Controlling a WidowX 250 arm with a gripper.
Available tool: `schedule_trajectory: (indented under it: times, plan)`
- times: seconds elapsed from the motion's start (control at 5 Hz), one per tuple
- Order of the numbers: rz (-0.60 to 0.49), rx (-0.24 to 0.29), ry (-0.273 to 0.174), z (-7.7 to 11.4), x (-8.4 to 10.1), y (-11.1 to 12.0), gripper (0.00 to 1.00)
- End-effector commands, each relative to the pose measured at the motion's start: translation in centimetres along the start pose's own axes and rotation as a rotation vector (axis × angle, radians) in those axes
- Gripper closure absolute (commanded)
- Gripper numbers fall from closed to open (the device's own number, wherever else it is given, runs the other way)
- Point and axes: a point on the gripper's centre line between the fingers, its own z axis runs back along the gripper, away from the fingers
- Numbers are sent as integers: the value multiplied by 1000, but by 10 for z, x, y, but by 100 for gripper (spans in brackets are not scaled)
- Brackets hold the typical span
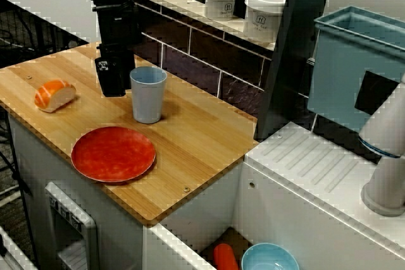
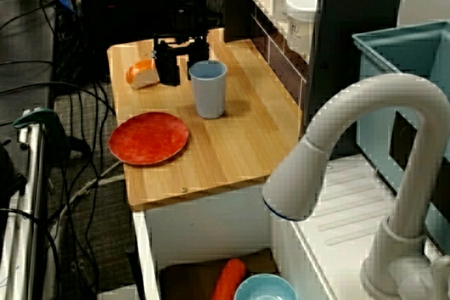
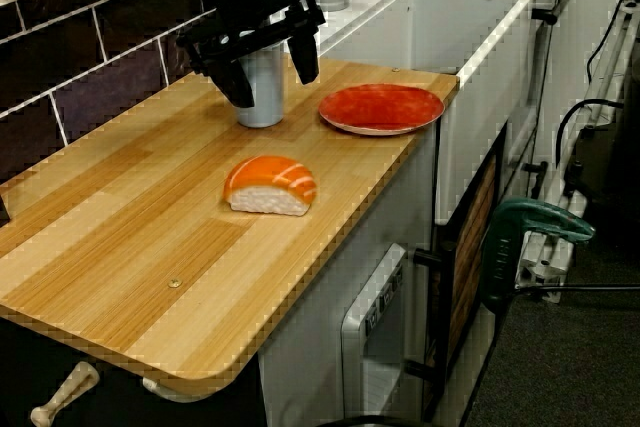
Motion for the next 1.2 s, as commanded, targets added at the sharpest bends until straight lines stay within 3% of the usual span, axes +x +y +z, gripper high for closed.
schedule_trajectory:
  times: [0.0, 0.4, 0.6, 0.8, 1.0]
  plan:
    - [-29, 70, 0, 7, 14, -17, 0]
    - [-59, 74, 15, -1, 23, -33, 0]
    - [-48, 104, 1, 5, 18, -39, 0]
    - [20, 135, -18, 18, 8, -45, 0]
    - [149, 207, 21, 29, -6, -54, 0]
